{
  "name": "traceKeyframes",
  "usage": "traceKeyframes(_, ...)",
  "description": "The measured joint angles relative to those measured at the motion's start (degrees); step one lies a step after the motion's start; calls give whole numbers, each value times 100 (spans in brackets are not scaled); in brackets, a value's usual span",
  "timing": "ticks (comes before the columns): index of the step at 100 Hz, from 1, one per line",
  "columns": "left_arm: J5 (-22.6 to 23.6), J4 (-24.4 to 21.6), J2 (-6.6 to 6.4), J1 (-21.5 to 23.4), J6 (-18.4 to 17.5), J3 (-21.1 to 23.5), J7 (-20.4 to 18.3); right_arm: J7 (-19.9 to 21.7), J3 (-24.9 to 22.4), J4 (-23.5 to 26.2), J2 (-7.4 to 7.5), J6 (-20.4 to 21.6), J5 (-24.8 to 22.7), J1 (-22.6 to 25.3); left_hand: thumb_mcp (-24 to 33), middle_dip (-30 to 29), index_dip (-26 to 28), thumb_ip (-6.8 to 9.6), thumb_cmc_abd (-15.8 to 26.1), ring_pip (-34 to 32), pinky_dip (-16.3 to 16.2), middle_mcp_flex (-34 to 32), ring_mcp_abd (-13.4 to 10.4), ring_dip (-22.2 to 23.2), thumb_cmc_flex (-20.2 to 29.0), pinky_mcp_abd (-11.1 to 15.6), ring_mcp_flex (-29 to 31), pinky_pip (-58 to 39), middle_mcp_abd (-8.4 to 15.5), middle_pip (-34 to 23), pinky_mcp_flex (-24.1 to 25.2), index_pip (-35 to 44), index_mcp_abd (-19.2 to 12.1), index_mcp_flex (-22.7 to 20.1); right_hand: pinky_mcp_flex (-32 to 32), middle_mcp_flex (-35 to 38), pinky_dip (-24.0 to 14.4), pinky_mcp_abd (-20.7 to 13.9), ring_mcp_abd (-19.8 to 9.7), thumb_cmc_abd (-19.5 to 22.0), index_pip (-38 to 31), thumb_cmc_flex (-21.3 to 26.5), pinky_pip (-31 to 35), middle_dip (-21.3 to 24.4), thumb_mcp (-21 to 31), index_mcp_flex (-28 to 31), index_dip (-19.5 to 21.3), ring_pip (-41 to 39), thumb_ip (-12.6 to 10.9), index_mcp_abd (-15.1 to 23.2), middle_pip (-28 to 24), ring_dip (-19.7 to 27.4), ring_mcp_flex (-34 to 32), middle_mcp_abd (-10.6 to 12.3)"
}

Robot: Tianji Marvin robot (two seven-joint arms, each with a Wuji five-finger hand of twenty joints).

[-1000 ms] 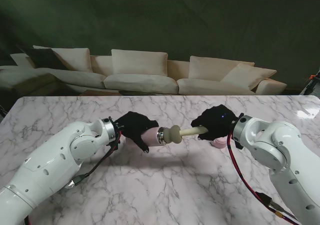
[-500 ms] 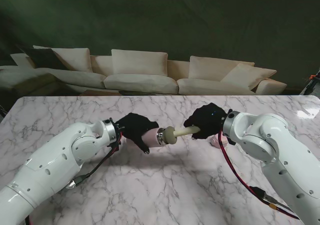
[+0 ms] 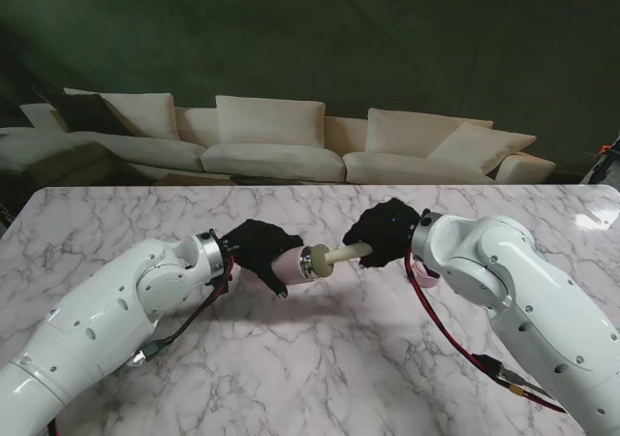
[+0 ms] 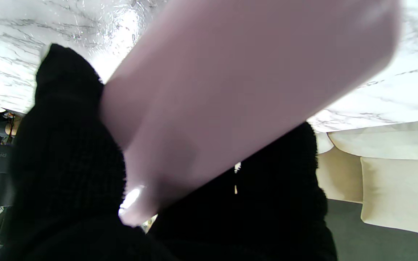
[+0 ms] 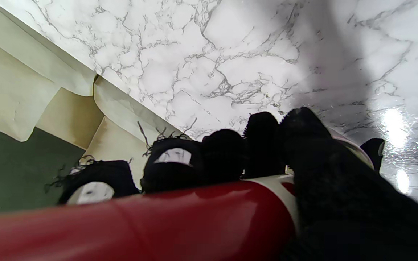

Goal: Clean the thermos with cup brush

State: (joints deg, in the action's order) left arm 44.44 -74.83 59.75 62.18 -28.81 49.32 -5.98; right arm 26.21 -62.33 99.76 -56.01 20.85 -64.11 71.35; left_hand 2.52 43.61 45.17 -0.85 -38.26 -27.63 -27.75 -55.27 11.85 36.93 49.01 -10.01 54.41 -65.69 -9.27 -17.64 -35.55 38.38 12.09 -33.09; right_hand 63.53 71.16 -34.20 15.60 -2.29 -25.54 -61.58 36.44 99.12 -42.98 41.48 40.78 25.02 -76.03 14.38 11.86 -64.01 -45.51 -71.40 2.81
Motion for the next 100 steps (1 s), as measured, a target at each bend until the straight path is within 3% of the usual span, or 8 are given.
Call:
traceKeyframes(61,-202,-125,61,-7,91,-47,-50,-11,622,-282,-80,-341,-15,-377,0,0,-8,0,0,-2,-3,1,0,94,0,0,4,-2,-1,-11,-10,0,3,-2,4,3,0,-60,-1,69,129,11,5,-7,8,-4,-64,-48,-2,17,7,0,0,16)
traceKeyframes(71,-203,-143,77,-11,92,-48,-51,-91,632,-305,-93,-351,-31,-375,0,3,-14,0,0,-44,-5,1,0,162,0,0,4,-7,-1,-29,-14,0,3,-2,-5,-29,92,-61,-2,127,201,11,-52,293,-78,-4,-279,-48,-2,-45,504,117,0,21)
traceKeyframes(81,-196,-143,77,-17,118,-48,-56,-637,630,-382,-94,-179,-395,-343,0,3,-14,0,0,-52,-5,1,0,164,0,0,43,-13,-1,-73,-46,0,40,-2,-870,-560,266,-60,-13,120,474,-336,-701,755,-194,-347,-706,354,-3,-45,1172,702,-79,-2)
traceKeyframes(89,-195,-148,77,-20,129,-57,-75,-910,559,-391,-110,14,-705,-276,0,3,-14,0,0,-52,-5,1,0,164,0,0,43,-13,-1,-73,-47,0,40,-2,-1645,-1099,266,-65,-43,245,946,-933,-1249,1043,-51,-431,-720,1570,-66,-45,1518,1165,-106,10)
traceKeyframes(100,-195,-166,77,-23,129,-89,-98,-901,433,-321,-124,109,-787,-150,0,3,-14,0,0,-52,-5,1,0,164,0,0,43,-14,-1,-73,-47,0,40,-2,-2531,-1938,133,-139,-43,384,1737,-1767,-1816,1294,98,-588,-46,2859,-594,-113,1860,1254,673,21)
